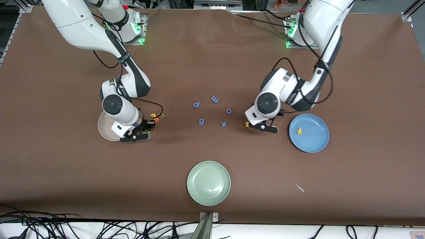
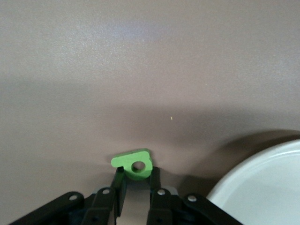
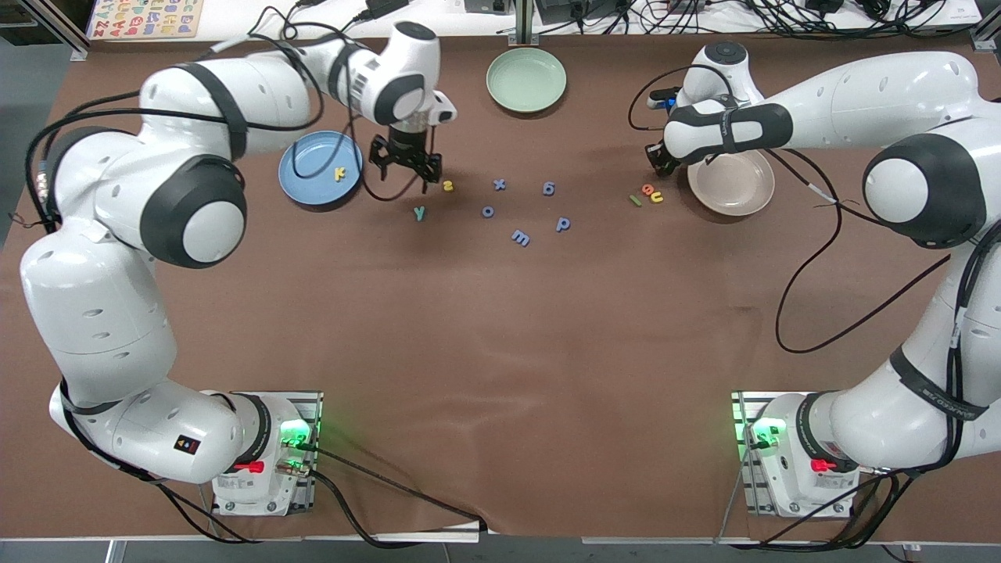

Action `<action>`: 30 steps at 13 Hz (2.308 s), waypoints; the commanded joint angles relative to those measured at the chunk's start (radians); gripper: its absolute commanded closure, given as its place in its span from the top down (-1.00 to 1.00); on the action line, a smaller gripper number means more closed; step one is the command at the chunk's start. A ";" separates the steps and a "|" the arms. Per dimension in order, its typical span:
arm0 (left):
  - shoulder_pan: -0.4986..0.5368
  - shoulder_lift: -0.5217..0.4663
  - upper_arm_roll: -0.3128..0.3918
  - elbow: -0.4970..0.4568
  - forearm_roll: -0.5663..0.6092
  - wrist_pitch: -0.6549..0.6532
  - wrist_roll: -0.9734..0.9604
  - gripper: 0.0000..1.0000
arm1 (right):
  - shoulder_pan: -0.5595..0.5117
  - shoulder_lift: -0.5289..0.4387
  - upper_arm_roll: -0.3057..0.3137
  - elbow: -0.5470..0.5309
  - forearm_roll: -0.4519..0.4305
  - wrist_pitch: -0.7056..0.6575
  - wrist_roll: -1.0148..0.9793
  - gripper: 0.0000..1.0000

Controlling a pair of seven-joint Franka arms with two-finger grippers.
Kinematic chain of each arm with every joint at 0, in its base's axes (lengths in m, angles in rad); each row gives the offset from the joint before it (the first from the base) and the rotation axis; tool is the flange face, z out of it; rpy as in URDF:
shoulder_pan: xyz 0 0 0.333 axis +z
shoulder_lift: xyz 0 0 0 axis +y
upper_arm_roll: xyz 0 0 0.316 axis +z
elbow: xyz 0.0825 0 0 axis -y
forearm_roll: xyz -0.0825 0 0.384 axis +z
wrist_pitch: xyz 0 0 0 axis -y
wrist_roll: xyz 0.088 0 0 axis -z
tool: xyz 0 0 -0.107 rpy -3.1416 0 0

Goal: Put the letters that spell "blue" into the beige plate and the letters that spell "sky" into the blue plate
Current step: 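Drop the green letter in the beige plate while the left gripper grasps teal y, then carry the teal y into the blue plate with the left gripper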

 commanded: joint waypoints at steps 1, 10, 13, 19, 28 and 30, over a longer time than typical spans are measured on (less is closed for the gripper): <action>0.011 0.000 0.004 -0.082 0.009 0.148 -0.058 1.00 | 0.002 -0.035 -0.004 -0.006 -0.011 -0.018 -0.008 -0.62; 0.098 -0.040 -0.044 -0.245 -0.089 0.376 -0.046 0.56 | -0.084 -0.205 -0.039 -0.093 -0.017 -0.199 -0.270 -0.62; 0.219 -0.039 -0.151 -0.262 -0.089 0.384 -0.044 0.26 | -0.094 -0.205 -0.044 -0.170 -0.011 -0.111 -0.253 0.42; 0.230 -0.016 -0.170 -0.268 -0.088 0.433 -0.051 -0.07 | -0.091 -0.199 0.042 -0.115 -0.006 -0.177 -0.042 0.55; 0.239 -0.075 -0.164 -0.199 -0.070 0.277 -0.043 -1.00 | -0.044 -0.175 0.111 -0.224 -0.020 -0.032 0.189 0.55; 0.250 -0.077 -0.156 -0.118 -0.016 0.149 0.000 -1.00 | -0.041 -0.168 0.111 -0.230 -0.040 -0.010 0.178 0.55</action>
